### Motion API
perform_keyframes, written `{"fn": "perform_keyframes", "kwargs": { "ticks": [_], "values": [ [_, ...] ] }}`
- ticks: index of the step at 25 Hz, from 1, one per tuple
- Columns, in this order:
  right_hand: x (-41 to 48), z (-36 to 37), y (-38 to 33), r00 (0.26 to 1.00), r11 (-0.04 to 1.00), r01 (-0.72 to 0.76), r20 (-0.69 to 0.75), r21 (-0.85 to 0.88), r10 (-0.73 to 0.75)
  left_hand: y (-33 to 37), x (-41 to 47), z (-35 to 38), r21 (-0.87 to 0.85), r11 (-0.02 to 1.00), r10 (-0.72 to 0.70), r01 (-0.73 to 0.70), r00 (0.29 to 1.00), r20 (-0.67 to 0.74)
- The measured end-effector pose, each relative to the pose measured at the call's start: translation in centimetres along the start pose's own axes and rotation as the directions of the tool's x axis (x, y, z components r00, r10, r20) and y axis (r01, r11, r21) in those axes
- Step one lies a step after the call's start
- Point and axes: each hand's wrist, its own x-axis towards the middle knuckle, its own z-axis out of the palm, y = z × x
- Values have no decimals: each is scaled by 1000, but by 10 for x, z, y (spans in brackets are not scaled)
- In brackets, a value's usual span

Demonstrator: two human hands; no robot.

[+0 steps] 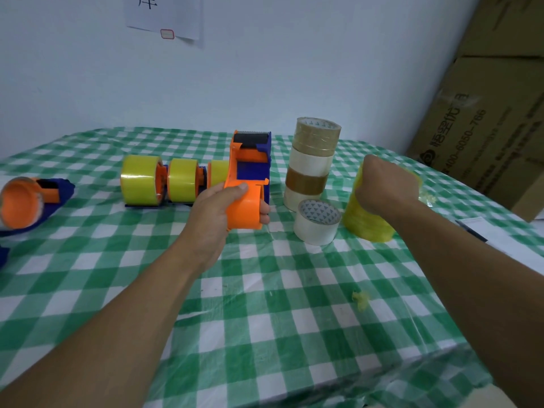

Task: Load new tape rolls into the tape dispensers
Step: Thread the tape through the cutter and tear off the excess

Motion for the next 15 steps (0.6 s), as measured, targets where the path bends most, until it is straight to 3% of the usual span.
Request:
{"fn": "perform_keyframes", "kwargs": {
  "ticks": [5, 8, 10, 12, 15],
  "values": [
    [-20, -24, -11, 962, 985, 167, -225, 34, -156, 2, -1, 0, -23, 999, 25, -25, 1000, -3],
    [-39, -44, -27, 930, 939, 245, -331, 241, -158, 5, -2, -1, -22, 998, 54, -55, 998, -27],
    [-51, -52, -40, 945, 811, 274, -303, 517, -126, 6, -2, 0, -21, 997, 73, -74, 996, -45],
    [-59, -54, -51, 965, 602, 258, -228, 756, -128, 8, -1, 0, -37, 995, 86, -89, 994, -66],
    [-60, -46, -65, 981, 333, 152, -100, 931, -168, 9, 2, -2, -23, 992, 118, -121, 987, -112]
  ]
}}
